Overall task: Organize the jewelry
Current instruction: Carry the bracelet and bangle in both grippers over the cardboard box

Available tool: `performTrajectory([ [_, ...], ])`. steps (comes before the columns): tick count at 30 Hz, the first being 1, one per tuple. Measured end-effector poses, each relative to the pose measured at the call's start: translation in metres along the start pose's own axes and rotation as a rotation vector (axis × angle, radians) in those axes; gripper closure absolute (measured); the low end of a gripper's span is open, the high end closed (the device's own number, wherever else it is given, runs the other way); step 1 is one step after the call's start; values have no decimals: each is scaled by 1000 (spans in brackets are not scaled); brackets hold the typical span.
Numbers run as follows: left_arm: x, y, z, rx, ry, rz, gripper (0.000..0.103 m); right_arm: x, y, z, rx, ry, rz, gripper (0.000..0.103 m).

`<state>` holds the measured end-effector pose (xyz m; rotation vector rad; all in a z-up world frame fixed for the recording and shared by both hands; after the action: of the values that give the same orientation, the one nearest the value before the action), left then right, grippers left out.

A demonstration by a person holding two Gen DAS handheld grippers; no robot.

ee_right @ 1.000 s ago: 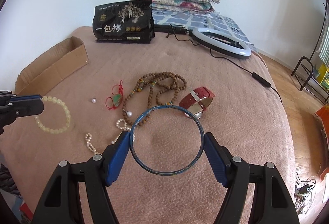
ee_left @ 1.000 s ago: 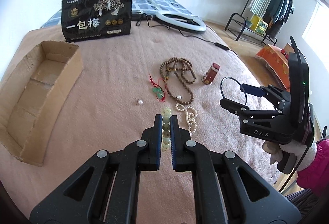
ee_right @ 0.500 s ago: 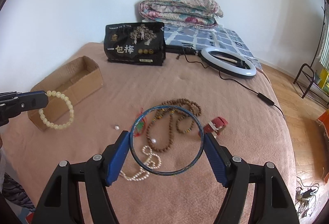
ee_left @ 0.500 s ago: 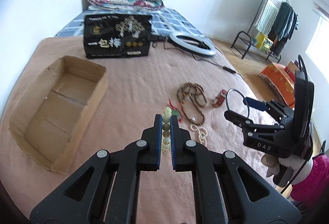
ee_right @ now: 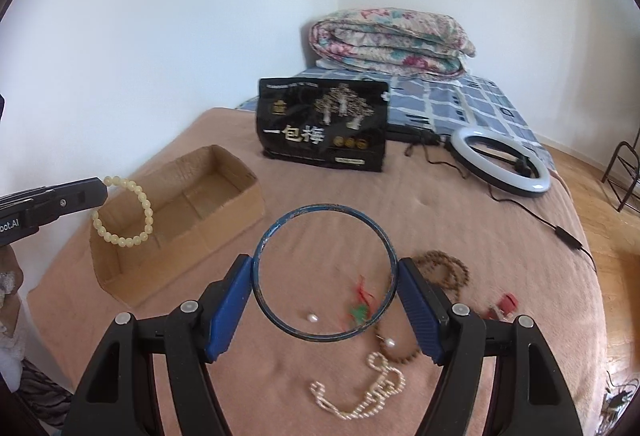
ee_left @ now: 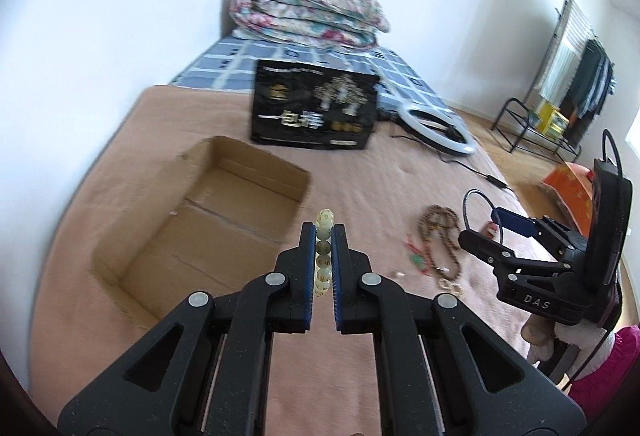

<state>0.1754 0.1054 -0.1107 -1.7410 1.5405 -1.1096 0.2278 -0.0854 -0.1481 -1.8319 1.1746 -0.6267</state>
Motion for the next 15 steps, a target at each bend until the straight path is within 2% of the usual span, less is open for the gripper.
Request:
performTrajectory([
  [8,-56,-1,2,-14,-91,-6,98,-50,-24,37,6,-84,-6,29],
  [15,-90,5,8,-39,-135,-39,98,-84,-41,73,22,-125,2,29],
])
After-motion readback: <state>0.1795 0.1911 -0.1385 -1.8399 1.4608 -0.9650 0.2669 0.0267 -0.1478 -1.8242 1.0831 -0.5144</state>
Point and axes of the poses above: each gripper's, at about its wrist camera, not at the fingertips, and z roughly the way its jaws point, x to its right, y to its underside, the point moved 9 cm from there along z, roughly the way its jaws point, and after that the axes turned 12 degrees about x, right-handed, at the moved point
